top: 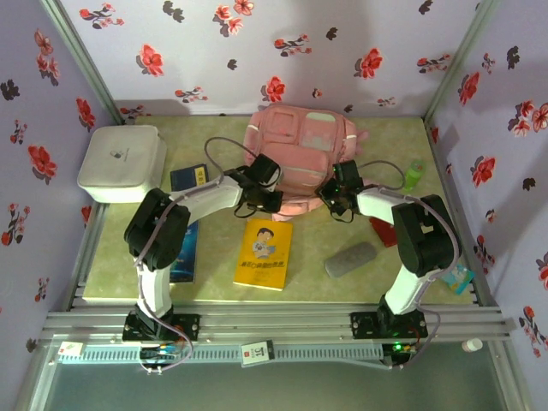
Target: Pack books, pencil case, and school supplies into a backpack
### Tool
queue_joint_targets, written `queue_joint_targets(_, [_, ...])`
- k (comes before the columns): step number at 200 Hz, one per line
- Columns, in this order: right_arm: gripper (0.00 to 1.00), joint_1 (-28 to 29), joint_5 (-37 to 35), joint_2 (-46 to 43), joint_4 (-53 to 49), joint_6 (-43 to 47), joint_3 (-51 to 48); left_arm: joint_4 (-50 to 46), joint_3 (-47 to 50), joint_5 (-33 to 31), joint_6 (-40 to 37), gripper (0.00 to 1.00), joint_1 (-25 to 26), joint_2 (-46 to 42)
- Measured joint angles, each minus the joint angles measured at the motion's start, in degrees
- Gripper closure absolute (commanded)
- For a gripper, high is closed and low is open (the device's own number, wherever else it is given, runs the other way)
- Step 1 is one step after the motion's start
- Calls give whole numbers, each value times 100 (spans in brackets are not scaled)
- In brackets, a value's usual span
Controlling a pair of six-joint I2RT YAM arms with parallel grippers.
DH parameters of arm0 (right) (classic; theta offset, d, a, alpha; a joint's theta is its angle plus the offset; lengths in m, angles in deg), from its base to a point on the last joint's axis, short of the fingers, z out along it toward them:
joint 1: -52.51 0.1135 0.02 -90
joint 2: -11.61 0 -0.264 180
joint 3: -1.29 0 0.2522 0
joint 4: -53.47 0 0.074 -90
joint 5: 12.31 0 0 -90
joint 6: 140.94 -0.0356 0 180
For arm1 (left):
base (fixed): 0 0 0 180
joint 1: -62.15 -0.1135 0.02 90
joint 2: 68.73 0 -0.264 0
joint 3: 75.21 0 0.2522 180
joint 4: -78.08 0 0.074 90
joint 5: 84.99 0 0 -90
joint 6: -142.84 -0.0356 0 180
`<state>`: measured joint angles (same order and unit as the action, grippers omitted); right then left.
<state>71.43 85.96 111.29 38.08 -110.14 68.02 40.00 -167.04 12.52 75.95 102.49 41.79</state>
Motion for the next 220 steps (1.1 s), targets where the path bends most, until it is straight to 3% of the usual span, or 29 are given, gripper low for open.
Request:
queue_joint_targets(72, [66,22,-186,153,-127,267,157,136,188,192,-546,100,-442,-90])
queue_joint_targets(129, [80,22,-264,203,-129,461,225,101,367,706,-859,100,-675,-387])
queue_joint_targets(185, [83,20,-610,280,-339,678,404,-542,177,815,-920,100,-1126,-468])
queue_joint_targets(220, [83,-114,-1102,387,-343,822,487,-1001,127,509,-1001,100,-1375,-448])
